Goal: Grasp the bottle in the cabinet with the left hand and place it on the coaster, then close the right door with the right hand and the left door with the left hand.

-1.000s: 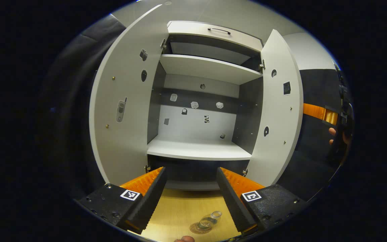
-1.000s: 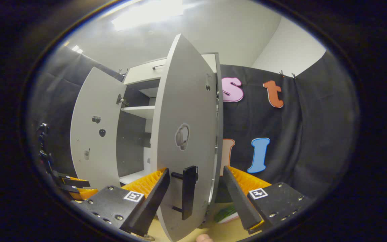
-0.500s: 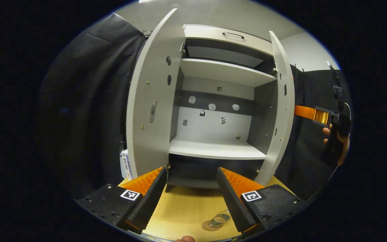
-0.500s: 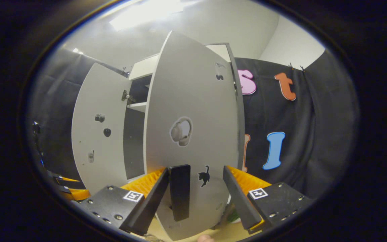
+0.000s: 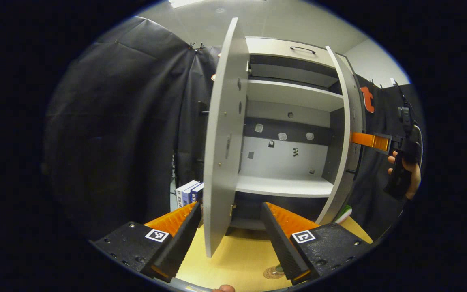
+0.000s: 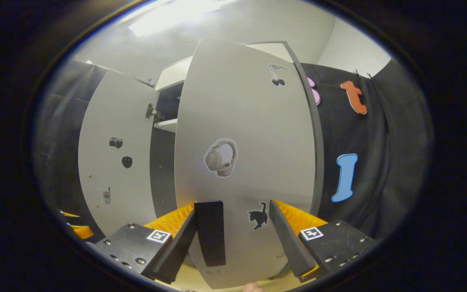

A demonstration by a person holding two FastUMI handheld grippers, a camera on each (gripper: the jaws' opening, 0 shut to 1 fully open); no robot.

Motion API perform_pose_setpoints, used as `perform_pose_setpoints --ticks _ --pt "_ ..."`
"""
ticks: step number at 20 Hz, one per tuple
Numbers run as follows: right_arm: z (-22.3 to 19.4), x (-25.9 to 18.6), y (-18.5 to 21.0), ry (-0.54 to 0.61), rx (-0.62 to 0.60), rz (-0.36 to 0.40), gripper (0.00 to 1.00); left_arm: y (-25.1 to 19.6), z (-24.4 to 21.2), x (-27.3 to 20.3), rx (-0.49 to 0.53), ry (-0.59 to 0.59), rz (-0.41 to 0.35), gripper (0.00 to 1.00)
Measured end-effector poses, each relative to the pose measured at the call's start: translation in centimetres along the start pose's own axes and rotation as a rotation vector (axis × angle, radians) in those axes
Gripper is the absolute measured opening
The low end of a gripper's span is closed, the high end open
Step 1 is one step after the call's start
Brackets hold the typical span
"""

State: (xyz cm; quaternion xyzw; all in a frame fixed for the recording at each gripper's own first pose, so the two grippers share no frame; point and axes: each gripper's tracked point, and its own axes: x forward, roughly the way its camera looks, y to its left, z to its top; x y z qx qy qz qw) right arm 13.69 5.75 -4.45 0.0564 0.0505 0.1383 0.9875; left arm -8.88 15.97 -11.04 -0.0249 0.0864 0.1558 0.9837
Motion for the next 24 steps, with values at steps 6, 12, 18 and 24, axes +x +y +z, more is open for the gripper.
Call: perform_pose_setpoints --ticks 6,12,18,24 --pt "-0.2 2.3 1.1 -0.006 -0.018 -0.016 1.00 4.8 1.6 0.4 -0.014 -0.031 0.094 0.94" --pt "-0.7 4.5 1.8 0.006 0.000 -0.025 1.00 7.7 2.3 0.9 -0.011 -0.048 0.147 0.94" --pt "-1.1 6.4 2.2 0.011 0.019 -0.033 1.00 9.2 2.5 1.1 -0.014 -0.055 0.174 0.94" --pt "-1.2 7.7 2.3 -0.003 0.008 -0.074 0.97 10.4 2.5 1.3 -0.018 -0.055 0.199 0.94"
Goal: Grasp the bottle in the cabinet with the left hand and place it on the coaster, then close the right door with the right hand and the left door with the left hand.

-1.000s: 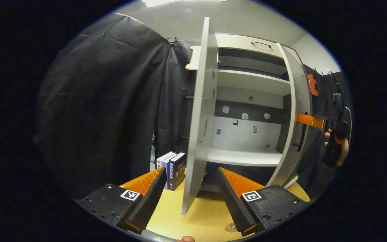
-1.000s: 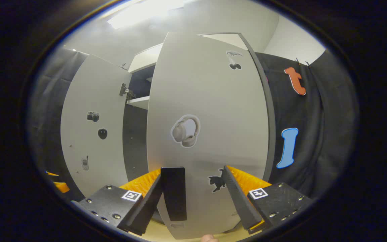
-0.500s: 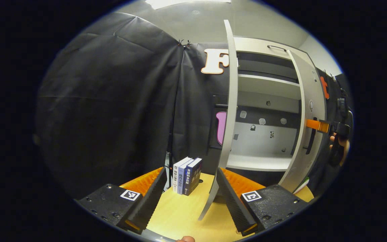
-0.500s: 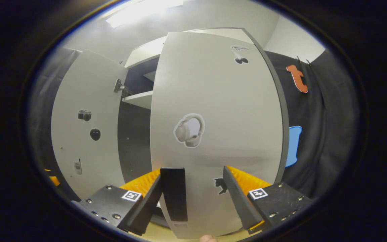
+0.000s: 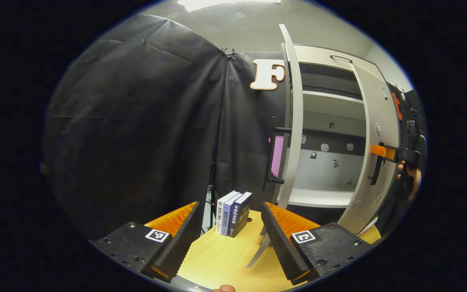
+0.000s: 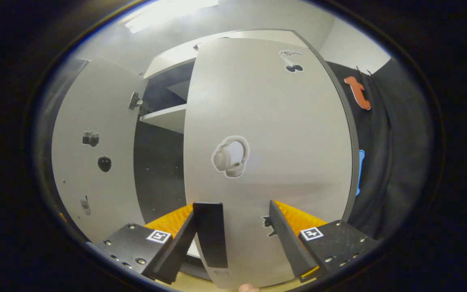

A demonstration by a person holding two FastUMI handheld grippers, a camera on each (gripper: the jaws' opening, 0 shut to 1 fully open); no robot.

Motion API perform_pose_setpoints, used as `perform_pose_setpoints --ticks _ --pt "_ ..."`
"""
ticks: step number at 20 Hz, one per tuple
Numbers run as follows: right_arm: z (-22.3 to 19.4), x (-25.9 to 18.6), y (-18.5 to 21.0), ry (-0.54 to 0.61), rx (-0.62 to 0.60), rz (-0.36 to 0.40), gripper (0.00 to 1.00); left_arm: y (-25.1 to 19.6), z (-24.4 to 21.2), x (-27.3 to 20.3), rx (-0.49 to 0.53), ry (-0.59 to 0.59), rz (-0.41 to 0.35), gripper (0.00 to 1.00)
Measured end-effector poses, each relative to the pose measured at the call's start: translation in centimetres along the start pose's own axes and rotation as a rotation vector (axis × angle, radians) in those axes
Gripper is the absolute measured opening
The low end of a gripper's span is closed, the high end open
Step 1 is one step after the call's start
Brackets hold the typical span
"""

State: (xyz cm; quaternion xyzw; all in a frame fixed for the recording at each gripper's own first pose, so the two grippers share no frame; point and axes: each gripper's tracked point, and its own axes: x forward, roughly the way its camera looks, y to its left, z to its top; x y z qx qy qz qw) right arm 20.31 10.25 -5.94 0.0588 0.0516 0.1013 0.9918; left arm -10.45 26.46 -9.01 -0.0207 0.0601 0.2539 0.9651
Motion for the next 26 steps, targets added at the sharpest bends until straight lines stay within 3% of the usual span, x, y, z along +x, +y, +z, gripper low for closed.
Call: perform_pose_setpoints --ticks 1,2,5,6,7,10,11,12,16,17,18,22,26 --pt "-0.1 0.2 0.0 -0.003 -0.003 -0.007 1.00 0.2 0.0 0.1 -0.004 0.002 0.002 0.89" --pt "0.0 0.4 0.0 -0.004 -0.006 -0.014 1.00 0.4 0.0 0.2 -0.007 0.003 0.005 0.94" --pt "-0.1 0.8 0.1 -0.008 -0.015 -0.031 1.00 0.6 0.0 0.5 -0.006 -0.001 0.013 0.94" --pt "-0.2 1.0 0.1 -0.009 -0.019 -0.036 1.00 0.7 0.1 0.5 -0.005 0.000 0.014 0.89" --pt "-0.1 1.2 0.1 -0.010 -0.024 -0.040 1.00 0.8 0.2 0.5 -0.005 -0.001 0.015 0.94" --pt "-0.4 1.3 0.1 -0.017 -0.032 -0.050 1.00 0.8 0.3 1.0 -0.011 -0.004 0.015 0.94" --pt "-0.4 1.4 0.1 -0.019 -0.033 -0.054 1.00 0.8 0.5 1.1 -0.014 -0.006 0.014 0.89" --pt "-0.4 1.5 0.1 -0.022 -0.036 -0.058 0.97 0.9 0.8 1.2 -0.015 -0.007 0.011 0.94" --pt "-0.4 2.0 0.0 -0.027 -0.042 -0.069 1.00 0.8 3.1 2.2 -0.011 -0.041 -0.005 0.94" --pt "-0.4 2.2 -0.1 -0.027 -0.043 -0.072 0.96 0.7 4.0 2.6 -0.013 -0.053 -0.013 0.94" --pt "-0.3 2.4 -0.1 -0.029 -0.044 -0.076 1.00 0.5 4.8 3.0 -0.018 -0.065 -0.027 0.94" --pt "-0.3 2.6 -0.1 -0.034 -0.049 -0.090 0.97 -0.6 8.2 4.5 -0.050 -0.117 -0.090 0.94" --pt "-0.4 2.9 -0.1 -0.037 -0.052 -0.098 0.97 -2.7 10.4 5.6 -0.056 -0.151 -0.190 0.94"
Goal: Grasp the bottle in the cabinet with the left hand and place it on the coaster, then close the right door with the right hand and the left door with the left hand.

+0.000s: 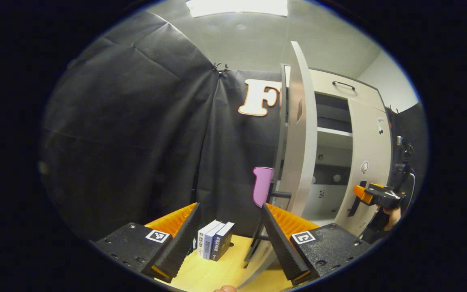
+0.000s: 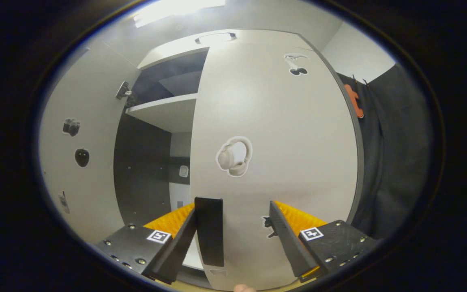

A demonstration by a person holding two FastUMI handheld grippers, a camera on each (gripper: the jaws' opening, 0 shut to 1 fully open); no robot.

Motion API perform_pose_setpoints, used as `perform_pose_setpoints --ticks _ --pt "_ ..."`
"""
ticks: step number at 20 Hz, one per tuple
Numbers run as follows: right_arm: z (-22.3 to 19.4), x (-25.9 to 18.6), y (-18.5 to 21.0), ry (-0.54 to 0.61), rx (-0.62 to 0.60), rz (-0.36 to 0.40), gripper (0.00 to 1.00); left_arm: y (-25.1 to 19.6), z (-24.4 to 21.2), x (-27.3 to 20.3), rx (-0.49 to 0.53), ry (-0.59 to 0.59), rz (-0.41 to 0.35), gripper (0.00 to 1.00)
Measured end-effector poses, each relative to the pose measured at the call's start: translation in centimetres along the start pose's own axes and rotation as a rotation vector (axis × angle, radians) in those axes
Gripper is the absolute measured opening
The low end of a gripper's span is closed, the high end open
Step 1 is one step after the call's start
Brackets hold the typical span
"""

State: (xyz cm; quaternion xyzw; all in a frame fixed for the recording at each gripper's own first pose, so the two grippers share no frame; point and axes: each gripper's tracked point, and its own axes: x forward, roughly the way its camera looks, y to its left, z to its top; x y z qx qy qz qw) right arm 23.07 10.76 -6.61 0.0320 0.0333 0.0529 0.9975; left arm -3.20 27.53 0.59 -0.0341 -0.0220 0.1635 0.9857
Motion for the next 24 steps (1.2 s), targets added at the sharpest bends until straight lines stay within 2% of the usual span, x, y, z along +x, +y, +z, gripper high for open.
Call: perform_pose_setpoints --ticks 3,4,5,6,7,8,9,11,12,13,14,15,19,24 --pt "0.0 0.0 0.0 0.001 -0.001 0.002 0.97 -1.3 0.9 0.9 0.020 -0.019 -0.059 0.94" --pt "0.0 -0.1 0.0 0.002 -0.001 0.004 0.97 -1.2 1.0 1.2 0.037 -0.022 -0.058 0.88" --pt "0.0 -0.1 0.0 0.002 -0.001 0.010 1.00 -1.3 1.2 1.2 0.052 -0.021 -0.067 0.93" --pt "-0.1 -0.1 0.1 0.002 0.005 0.023 1.00 -1.6 1.1 1.4 0.055 -0.017 -0.086 0.94" --pt "-0.1 -0.2 0.2 0.006 0.018 0.037 1.00 -2.0 1.2 1.5 0.053 -0.005 -0.113 0.88" --pt "-0.1 -0.3 0.2 0.010 0.039 0.047 1.00 -2.3 1.1 1.7 0.046 0.005 -0.138 0.87" --pt "0.0 -0.7 0.2 0.011 0.059 0.055 1.00 -2.7 0.8 2.0 0.042 0.012 -0.157 0.92" --pt "0.5 -1.7 0.1 -0.001 0.067 0.060 1.00 -3.1 0.8 2.6 0.040 0.015 -0.174 0.90" --pt "0.9 -2.1 -0.1 -0.015 0.055 0.053 1.00 -3.4 0.7 2.6 0.044 0.015 -0.185 0.84" --pt "1.5 -2.6 -0.6 -0.034 0.039 0.039 1.00 -4.2 0.7 2.2 0.044 0.016 -0.199 0.84" --pt "2.1 -3.1 -1.0 -0.052 0.028 0.030 1.00 -5.1 0.5 1.6 0.042 0.021 -0.217 0.90" --pt "2.5 -3.5 -1.5 -0.062 0.024 0.023 0.97 -5.9 0.4 1.1 0.037 0.024 -0.241 0.90" --pt "2.9 -5.2 -4.4 -0.052 0.049 -0.017 1.00 -9.3 -0.1 1.3 0.029 0.033 -0.326 0.90" --pt "2.6 -7.4 -8.8 -0.032 0.041 -0.093 1.00 -12.0 -0.8 1.6 -0.005 0.045 -0.391 0.90"
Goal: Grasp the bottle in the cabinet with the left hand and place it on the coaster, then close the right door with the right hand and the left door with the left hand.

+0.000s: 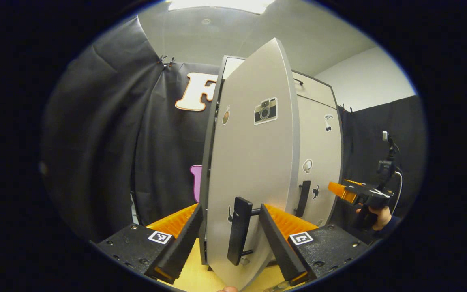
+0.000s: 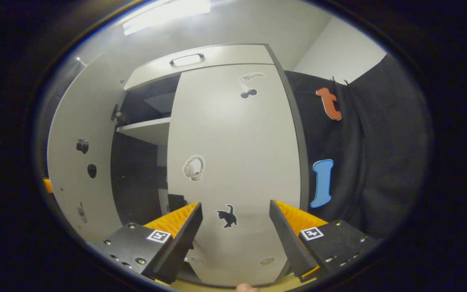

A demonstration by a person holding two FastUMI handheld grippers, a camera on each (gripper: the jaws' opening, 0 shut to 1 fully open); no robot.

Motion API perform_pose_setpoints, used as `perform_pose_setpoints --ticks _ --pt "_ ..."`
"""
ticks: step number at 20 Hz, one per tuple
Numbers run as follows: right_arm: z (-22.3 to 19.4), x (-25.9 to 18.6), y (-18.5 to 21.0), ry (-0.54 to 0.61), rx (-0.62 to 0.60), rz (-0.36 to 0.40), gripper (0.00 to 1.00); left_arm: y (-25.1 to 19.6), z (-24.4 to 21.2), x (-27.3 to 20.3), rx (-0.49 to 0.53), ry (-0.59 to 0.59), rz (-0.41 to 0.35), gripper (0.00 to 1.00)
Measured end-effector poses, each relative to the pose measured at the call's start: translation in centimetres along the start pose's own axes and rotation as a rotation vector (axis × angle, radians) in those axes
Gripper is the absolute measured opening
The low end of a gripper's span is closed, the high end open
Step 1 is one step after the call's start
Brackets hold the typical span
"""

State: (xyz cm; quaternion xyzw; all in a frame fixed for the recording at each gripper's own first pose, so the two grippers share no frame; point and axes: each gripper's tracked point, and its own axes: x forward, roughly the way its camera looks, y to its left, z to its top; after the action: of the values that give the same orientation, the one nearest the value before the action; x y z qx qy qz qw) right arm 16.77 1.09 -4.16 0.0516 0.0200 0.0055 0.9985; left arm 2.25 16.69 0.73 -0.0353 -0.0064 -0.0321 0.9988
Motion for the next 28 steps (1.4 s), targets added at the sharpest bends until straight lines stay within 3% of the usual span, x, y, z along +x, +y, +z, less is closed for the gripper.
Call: perform_pose_setpoints --ticks 7,14,21,28 --pt "0.8 -2.1 -3.1 -0.002 -0.009 -0.049 1.00 -2.4 -0.6 2.3 0.007 0.009 -0.038 0.94" --pt "1.4 -4.7 -6.8 -0.012 -0.048 -0.109 1.00 -5.7 -1.7 6.1 -0.056 0.037 -0.108 1.00" --pt "0.5 -6.3 -12.3 0.002 -0.045 -0.219 1.00 -8.3 -2.4 9.9 0.021 0.050 -0.149 1.00" --pt "0.0 -8.6 -16.3 0.013 -0.031 -0.300 1.00 -9.5 -2.8 12.6 0.019 0.061 -0.181 1.00"
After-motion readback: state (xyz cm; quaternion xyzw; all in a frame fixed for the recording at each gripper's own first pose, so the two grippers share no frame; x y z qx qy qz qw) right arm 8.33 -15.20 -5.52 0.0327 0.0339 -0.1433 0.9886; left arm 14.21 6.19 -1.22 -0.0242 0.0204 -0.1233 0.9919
